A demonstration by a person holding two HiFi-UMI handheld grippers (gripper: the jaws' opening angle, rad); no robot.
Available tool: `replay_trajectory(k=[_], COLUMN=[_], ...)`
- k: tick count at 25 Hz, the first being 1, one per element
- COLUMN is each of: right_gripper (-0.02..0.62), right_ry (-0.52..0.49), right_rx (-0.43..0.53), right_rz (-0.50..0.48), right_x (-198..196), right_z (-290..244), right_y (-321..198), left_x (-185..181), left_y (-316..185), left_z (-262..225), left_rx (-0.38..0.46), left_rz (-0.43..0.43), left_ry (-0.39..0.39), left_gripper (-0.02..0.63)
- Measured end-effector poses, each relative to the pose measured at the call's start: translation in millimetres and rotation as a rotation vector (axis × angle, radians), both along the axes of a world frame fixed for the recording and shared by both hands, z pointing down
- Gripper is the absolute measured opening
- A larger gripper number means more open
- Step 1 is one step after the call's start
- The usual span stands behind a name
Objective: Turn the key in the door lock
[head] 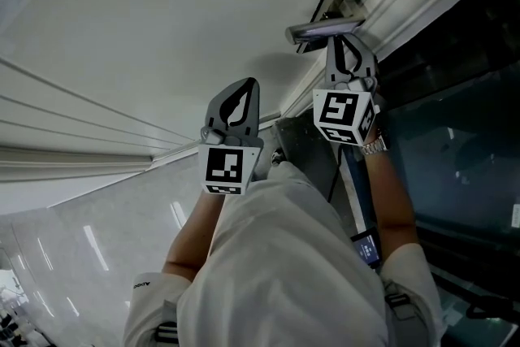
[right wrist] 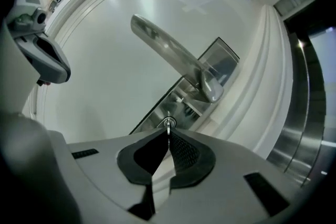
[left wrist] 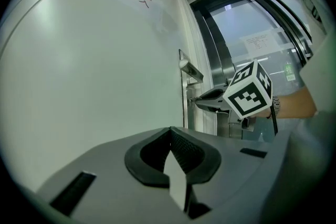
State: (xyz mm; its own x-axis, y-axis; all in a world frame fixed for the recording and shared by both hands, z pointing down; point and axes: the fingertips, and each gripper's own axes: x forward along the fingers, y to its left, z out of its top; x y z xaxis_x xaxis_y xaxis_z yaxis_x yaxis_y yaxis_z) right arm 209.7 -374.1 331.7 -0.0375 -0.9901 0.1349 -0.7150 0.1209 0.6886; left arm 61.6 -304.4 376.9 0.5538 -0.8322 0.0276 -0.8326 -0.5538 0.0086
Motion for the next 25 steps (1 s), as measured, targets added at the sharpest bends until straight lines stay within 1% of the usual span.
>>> replay_trajectory(k=[5,10,16,21,25], right_gripper=[0.009,0.009,0.009,0.009,0.009], right_ry=[-0.222,-0.448,-0.770,-1.069,-1.239], right_rx=[-0.042,-0.092,-0.201,-0.269,-0.313], right_rz=[-0.020,-0.039,-0.072,-0.099,-0.125], right_x=[-0.5,1.7,5.3,7.7,13.0], right_z=[0.0,-0.3,4.9,2.4,3.8], right_y=[-1.2,-3.3,-1.0,-2.4,-1.7], left_x=[2.9,7.3,18.2,30.9,46.4], left_y=[1.1,3.6,11.0,16.2,26.4], left_z=[-0.7,1.2,-2.4,-4.0,0.9], left_rx=[0.002,0.006,0.007,-0.011,-0.024], left_rz=[0.004,0.010,-0.015,-0.043,-0.058], left_ry=[-0.005,-0.027,-0.039,-0.044,-0.070], left_gripper=[0.009,0.008,0.009,0.008,0.008])
